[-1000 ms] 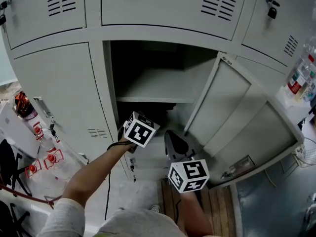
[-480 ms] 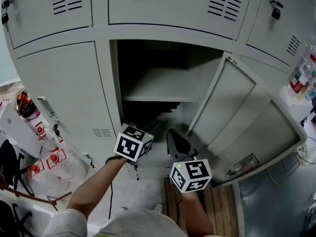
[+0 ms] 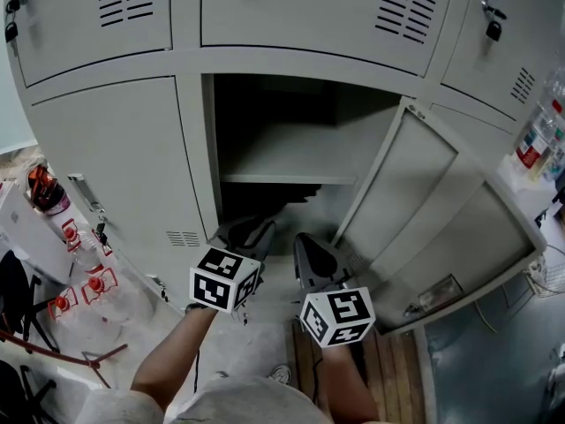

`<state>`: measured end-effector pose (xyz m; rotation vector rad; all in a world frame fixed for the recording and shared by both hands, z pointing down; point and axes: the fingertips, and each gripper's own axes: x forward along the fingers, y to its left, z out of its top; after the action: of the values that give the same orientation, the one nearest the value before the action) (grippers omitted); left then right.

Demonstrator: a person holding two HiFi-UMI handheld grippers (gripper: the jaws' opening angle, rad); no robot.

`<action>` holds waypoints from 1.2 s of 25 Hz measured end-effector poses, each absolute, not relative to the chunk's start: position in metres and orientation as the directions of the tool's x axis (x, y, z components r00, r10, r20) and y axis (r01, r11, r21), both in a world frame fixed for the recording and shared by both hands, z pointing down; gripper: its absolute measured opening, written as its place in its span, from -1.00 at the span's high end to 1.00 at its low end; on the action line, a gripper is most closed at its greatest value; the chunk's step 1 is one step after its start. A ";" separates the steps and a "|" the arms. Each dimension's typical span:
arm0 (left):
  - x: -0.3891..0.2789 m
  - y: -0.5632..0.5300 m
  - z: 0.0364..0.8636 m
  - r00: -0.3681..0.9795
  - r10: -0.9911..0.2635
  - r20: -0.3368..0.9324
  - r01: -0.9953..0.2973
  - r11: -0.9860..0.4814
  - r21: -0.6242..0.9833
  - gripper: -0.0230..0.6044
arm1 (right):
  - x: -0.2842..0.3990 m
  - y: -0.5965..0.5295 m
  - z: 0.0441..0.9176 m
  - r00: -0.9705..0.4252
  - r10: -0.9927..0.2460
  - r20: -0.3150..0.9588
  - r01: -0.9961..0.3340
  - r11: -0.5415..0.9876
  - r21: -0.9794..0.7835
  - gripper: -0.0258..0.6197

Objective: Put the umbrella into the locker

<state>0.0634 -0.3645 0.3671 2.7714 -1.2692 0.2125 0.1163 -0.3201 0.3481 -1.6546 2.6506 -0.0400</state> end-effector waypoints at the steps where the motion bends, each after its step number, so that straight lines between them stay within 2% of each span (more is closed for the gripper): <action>1: 0.060 -0.362 0.365 0.646 -0.749 0.146 -0.760 -0.649 0.030 0.68 | 0.116 -0.320 0.348 -0.439 -0.898 0.000 -0.898 0.439 -0.029 0.91; 6: 0.044 -0.353 0.355 0.632 -0.770 0.083 -0.775 -0.627 0.085 0.79 | 0.114 -0.316 0.344 -0.442 -0.897 -0.011 -0.897 0.443 -0.014 0.91; 11: 0.031 -0.349 0.358 0.611 -0.789 0.073 -0.791 -0.603 0.100 0.89 | 0.107 -0.314 0.343 -0.451 -0.892 -0.007 -0.892 0.451 0.009 0.91; 30: 0.031 -0.344 0.363 0.632 -0.772 0.070 -0.772 -0.619 0.148 0.90 | 0.101 -0.315 0.349 -0.461 -0.888 0.006 -0.888 0.461 0.003 0.91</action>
<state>0.0308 -0.3438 0.3634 2.6870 -1.2811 -0.0010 0.1014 -0.3150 0.3491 -1.6351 2.6906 -0.0003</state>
